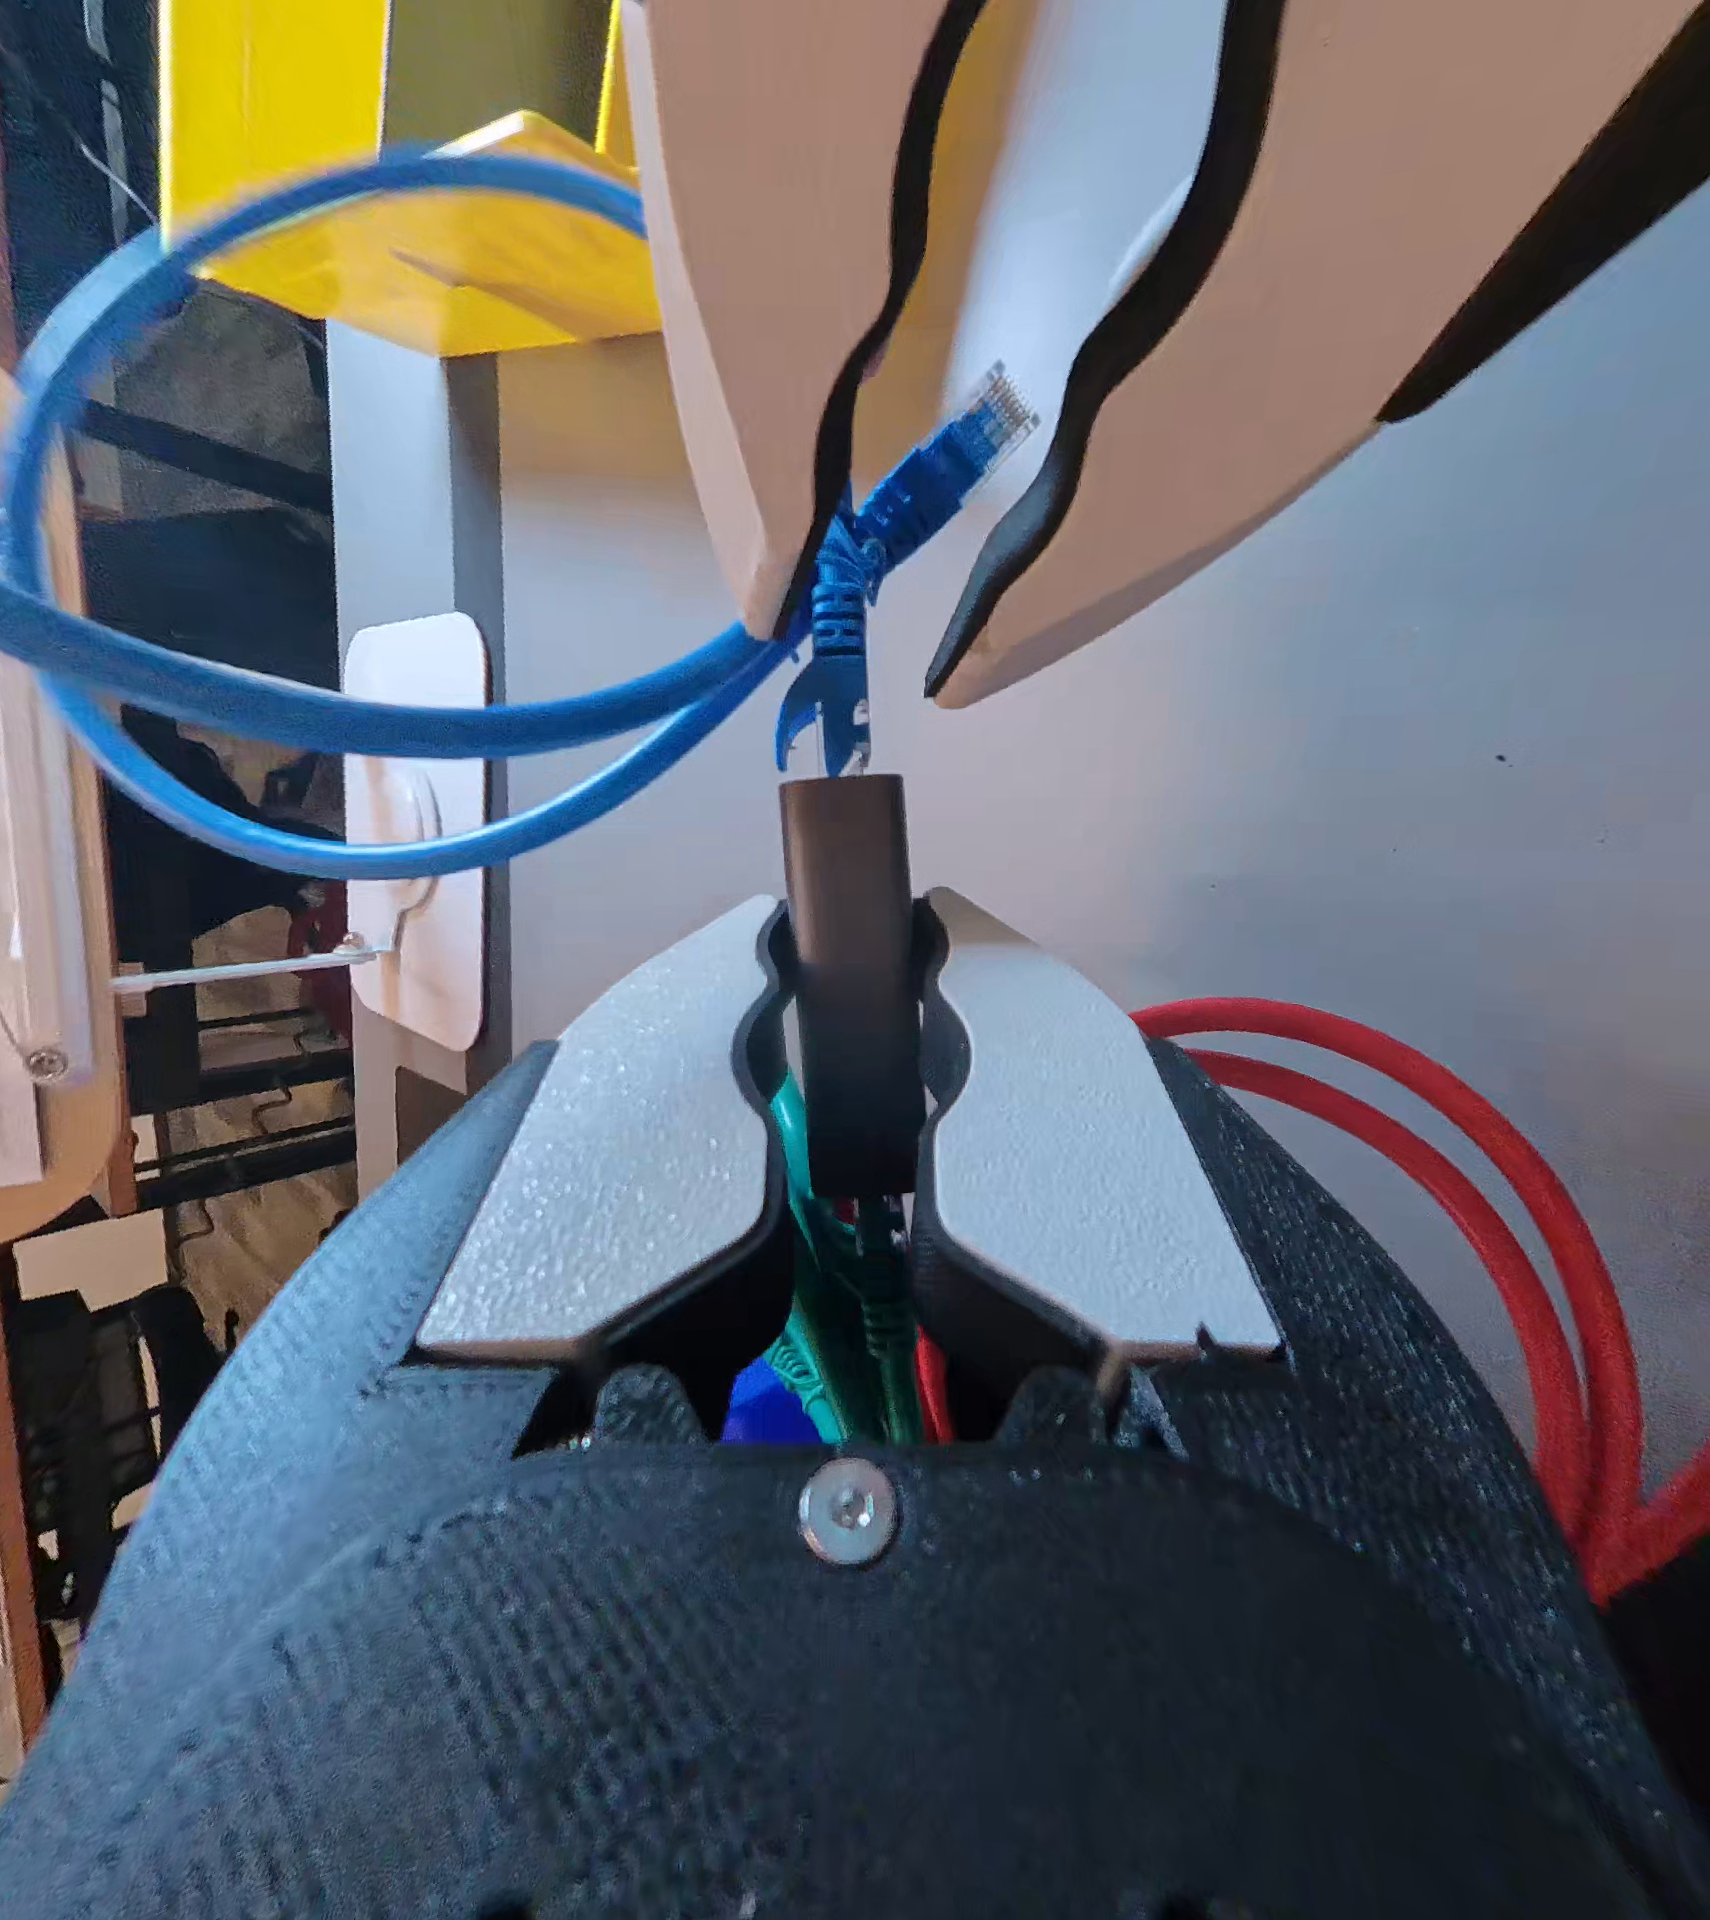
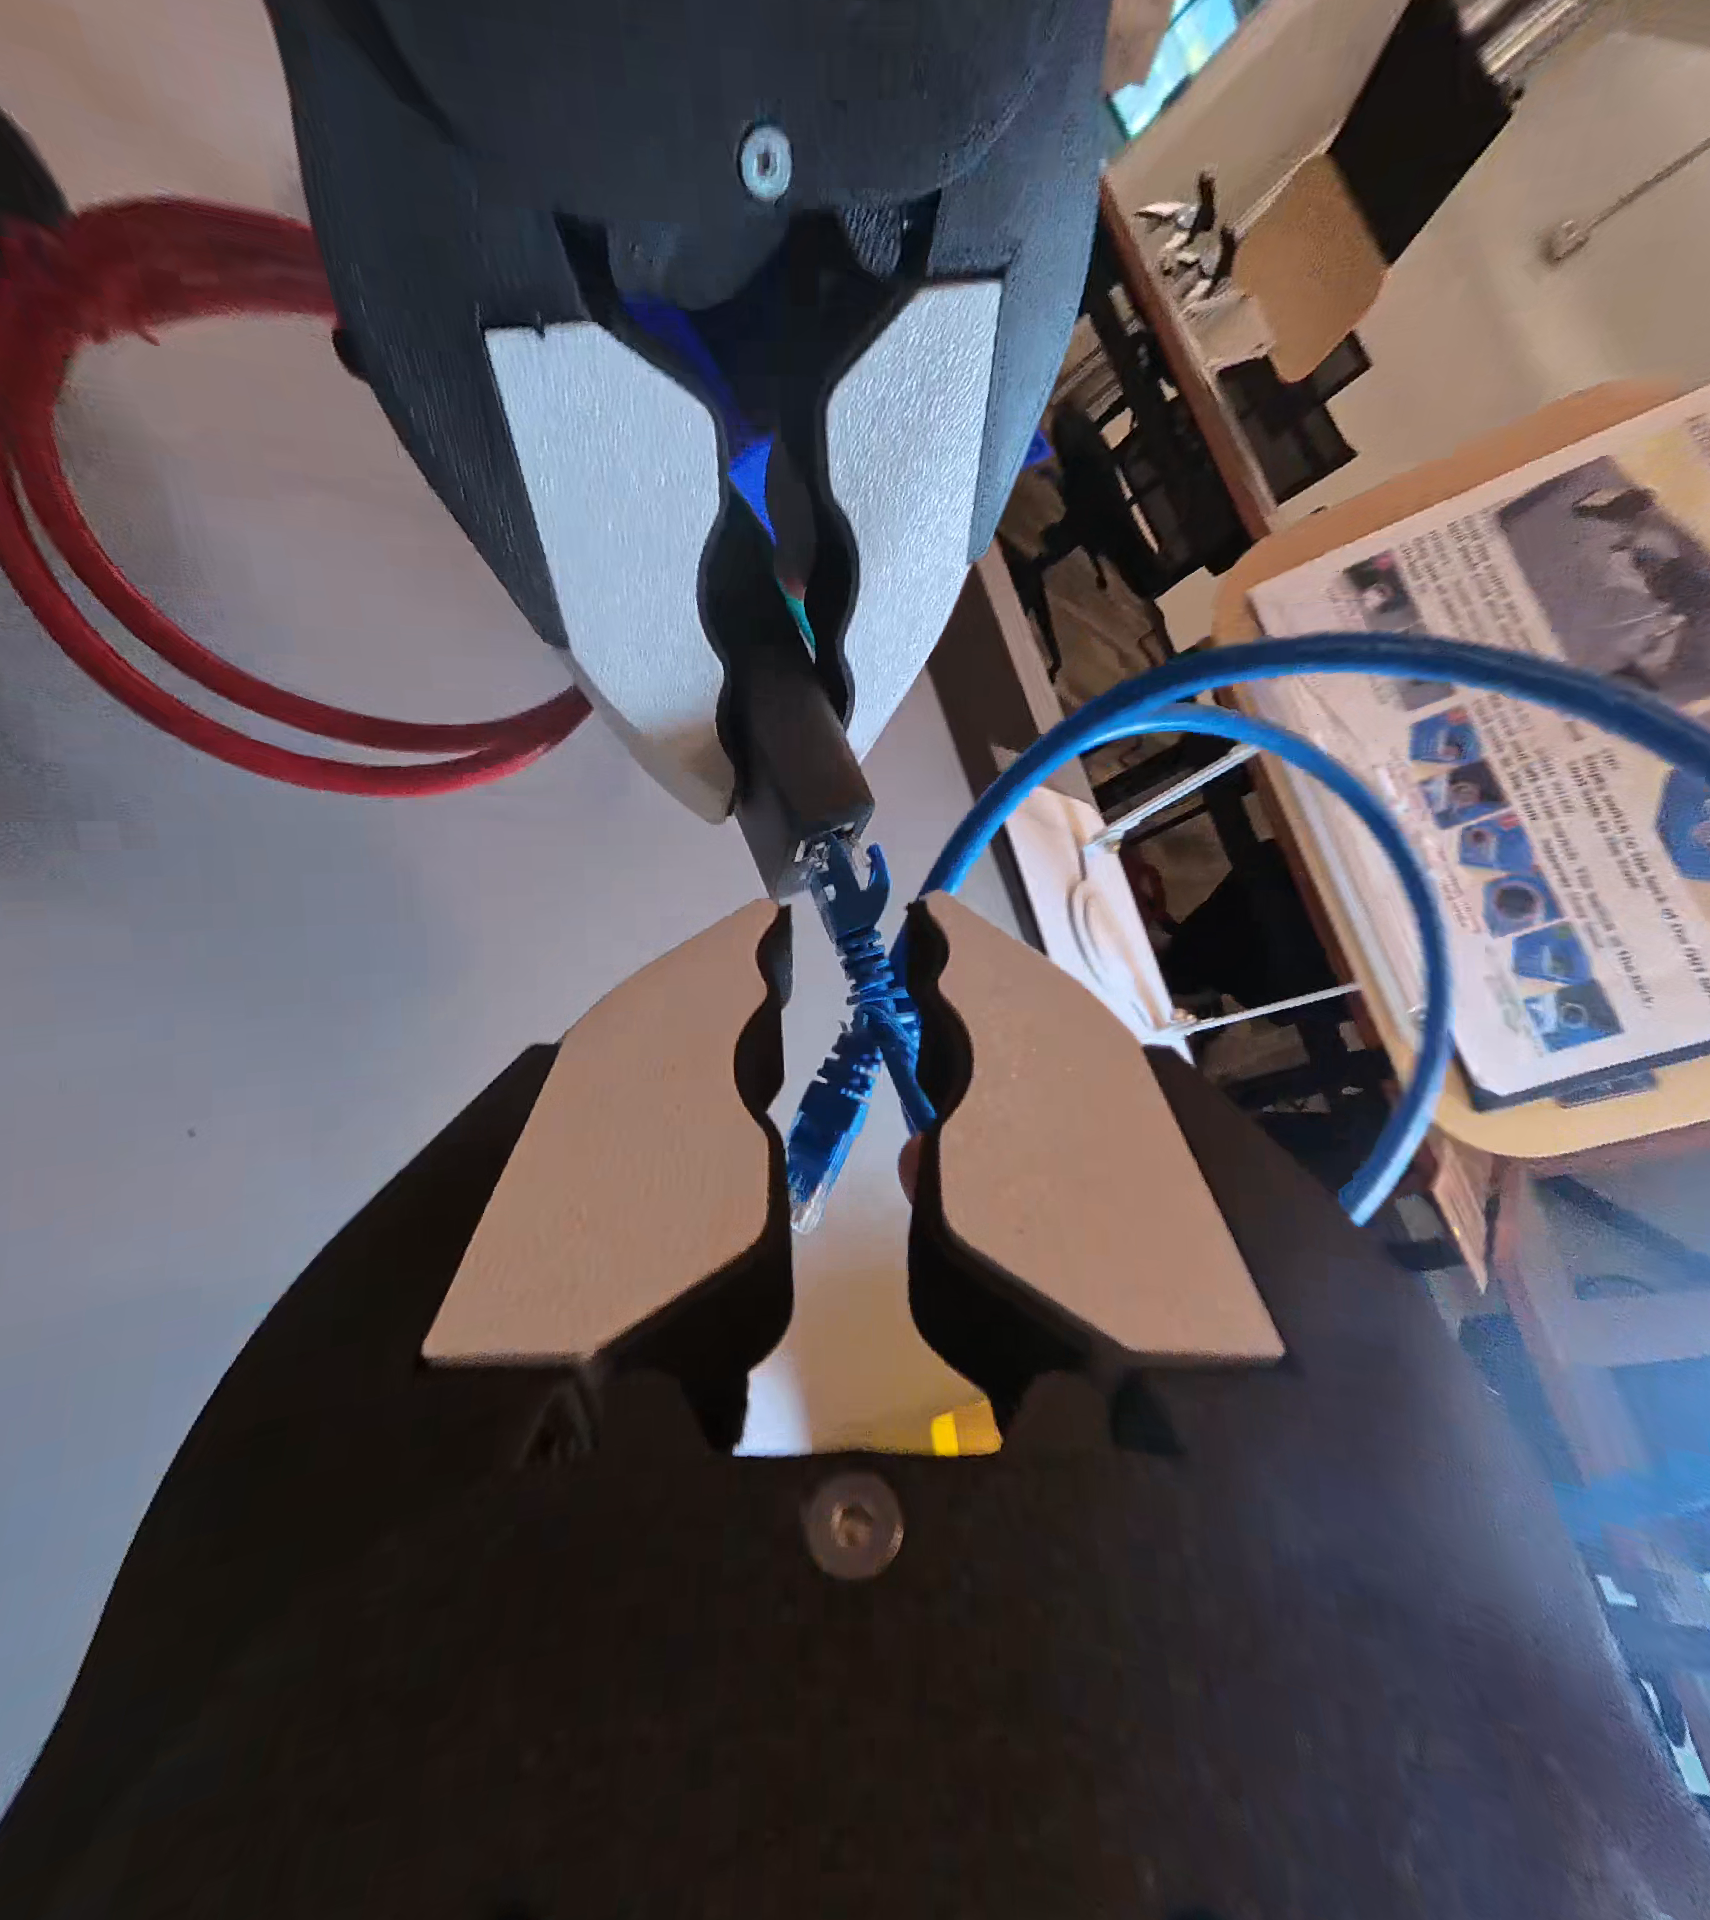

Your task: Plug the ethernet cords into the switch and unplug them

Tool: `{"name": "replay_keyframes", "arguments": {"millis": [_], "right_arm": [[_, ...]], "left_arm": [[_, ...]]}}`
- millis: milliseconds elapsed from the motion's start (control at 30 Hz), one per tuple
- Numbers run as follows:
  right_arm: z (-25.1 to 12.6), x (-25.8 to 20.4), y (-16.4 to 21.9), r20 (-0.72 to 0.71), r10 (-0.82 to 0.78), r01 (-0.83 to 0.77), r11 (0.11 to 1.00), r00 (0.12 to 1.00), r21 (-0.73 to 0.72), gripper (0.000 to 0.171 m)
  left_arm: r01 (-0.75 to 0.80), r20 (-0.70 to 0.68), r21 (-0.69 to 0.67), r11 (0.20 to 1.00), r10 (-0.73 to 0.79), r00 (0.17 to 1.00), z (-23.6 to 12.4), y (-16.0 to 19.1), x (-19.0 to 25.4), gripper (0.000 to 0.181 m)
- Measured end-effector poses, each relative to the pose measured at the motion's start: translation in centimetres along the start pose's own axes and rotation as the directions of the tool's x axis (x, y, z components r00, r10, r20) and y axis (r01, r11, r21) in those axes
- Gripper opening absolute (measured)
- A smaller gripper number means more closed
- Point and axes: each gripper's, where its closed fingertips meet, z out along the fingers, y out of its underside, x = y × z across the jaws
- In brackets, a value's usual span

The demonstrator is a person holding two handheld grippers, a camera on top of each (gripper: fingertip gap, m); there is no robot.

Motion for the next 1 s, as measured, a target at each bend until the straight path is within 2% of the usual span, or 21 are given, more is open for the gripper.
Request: {"name": "replay_keyframes", "arguments": {"millis": [133, 300, 400, 533, 733, 1000], "right_arm": [[0.4, -1.5, 0.8, 0.06, -0.054, 0.055, 0.998, 0.997, -0.028, 0.02], [0.9, -3.3, 0.9, 0.1, -0.154, 0.16, 0.986, 0.983, -0.057, 0.015], [1.3, -3.9, 0.5, 0.102, -0.195, 0.204, 0.976, 0.975, -0.078, 0.021], [1.9, -5.5, 0.4, 0.191, -0.138, 0.157, 0.984, 0.972, -0.084, 0.02], [2.6, -6.4, 1.2, 0.212, -0.103, 0.121, 0.99, 0.972, -0.073, 0.015], [2.3, -6.8, 1.0, 0.233, -0.097, 0.107, 0.994, 0.968, -0.029, 0.014]], "left_arm": [[-0.042, -0.002, 0.032, 0.999, 0.042, 0.999, 0.9, 0.3, 1.2, 0.021], [-0.021, -0.043, 0.089, 0.996, 0.025, 0.999, 0.9, 1.1, 2.9, 0.021], [-0.01, -0.047, 0.122, 0.993, 0.016, 0.999, 1.1, 1.8, 3.9, 0.021], [0.046, -0.057, 0.188, 0.981, -0.036, 0.998, 1.1, 2.0, 4.7, 0.021], [-0.039, 0.019, 0.215, 0.976, 0.036, 0.999, 1.4, 2.3, 5.1, 0.021], [-0.097, 0.041, 0.26, 0.961, 0.089, 0.995, 1.0, 2.0, 5.5, 0.021]]}}
